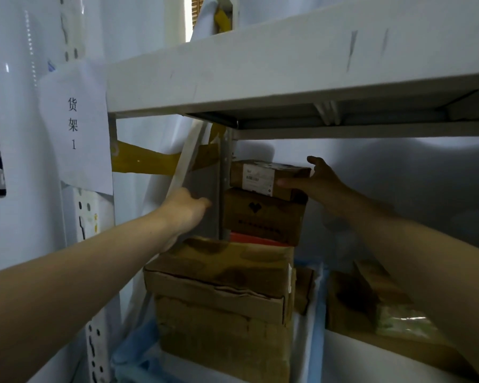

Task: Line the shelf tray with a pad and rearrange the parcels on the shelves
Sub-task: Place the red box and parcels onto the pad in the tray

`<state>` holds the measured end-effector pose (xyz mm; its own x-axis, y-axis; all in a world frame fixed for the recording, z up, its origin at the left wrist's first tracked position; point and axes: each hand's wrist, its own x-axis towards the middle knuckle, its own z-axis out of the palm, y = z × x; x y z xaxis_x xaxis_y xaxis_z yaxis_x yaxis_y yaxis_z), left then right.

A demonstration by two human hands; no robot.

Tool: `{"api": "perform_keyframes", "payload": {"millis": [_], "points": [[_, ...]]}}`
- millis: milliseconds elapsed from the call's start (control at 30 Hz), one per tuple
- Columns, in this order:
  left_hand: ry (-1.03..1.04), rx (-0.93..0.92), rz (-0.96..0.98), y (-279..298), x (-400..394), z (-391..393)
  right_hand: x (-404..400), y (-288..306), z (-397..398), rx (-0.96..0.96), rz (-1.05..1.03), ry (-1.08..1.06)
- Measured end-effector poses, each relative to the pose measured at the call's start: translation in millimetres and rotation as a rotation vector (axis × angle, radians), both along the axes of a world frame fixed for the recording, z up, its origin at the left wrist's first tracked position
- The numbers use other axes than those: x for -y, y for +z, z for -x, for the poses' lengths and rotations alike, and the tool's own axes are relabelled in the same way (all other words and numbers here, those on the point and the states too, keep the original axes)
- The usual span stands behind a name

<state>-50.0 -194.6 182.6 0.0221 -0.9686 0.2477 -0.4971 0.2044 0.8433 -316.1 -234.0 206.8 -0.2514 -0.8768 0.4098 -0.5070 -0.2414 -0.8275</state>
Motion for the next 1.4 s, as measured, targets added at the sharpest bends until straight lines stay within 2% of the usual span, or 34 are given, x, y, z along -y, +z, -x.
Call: {"api": "perform_keyframes", "payload": {"millis": [233, 533, 633, 667, 700, 767, 867, 967, 1167, 1300, 1400], "points": [[-0.079, -0.054, 0.026, 6.6, -26.1, 9.8, -49.2, -8.4, 5.5, -0.047, 0.041, -0.052], [-0.359, -0.133, 0.140, 10.3, -93.1, 73.0, -146.9, -18.8, 32.0, -0.072, -0.004, -0.220], [-0.462, -0.095, 0.168, 2.0, -110.7, 103.2, -186.1, -32.0, 50.7, -0.035, -0.095, -0.386], [-0.494, -0.079, 0.182, -1.9, -118.1, 114.5, -195.9, -37.2, 59.3, -0.087, -0.192, -0.448], [-0.519, -0.062, 0.178, -6.7, -121.4, 123.1, -203.5, -42.4, 64.9, -0.241, -0.276, -0.508], [-0.568, -0.052, 0.107, -18.5, -126.8, 142.7, -218.7, -53.4, 78.4, -0.401, -0.455, -0.516], [-0.576, -0.063, -0.087, -41.6, -130.7, 168.0, -232.2, -70.8, 94.6, -0.530, -0.602, -0.461], [-0.532, -0.084, -0.279, -64.1, -131.0, 186.1, -223.3, -94.6, 107.0, -0.614, -0.624, -0.498], [-0.426, -0.284, -0.578, -92.7, -117.3, 217.1, -204.0, -123.8, 108.0, -0.919, -0.676, -0.466], [-0.437, -0.410, -0.743, -107.0, -95.1, 233.3, -201.7, -131.8, 114.2, -0.984, -0.629, -0.489], [-0.445, -0.537, -0.796, -110.7, -86.0, 242.8, -202.7, -133.0, 114.6, -0.996, -0.620, -0.489]]}}
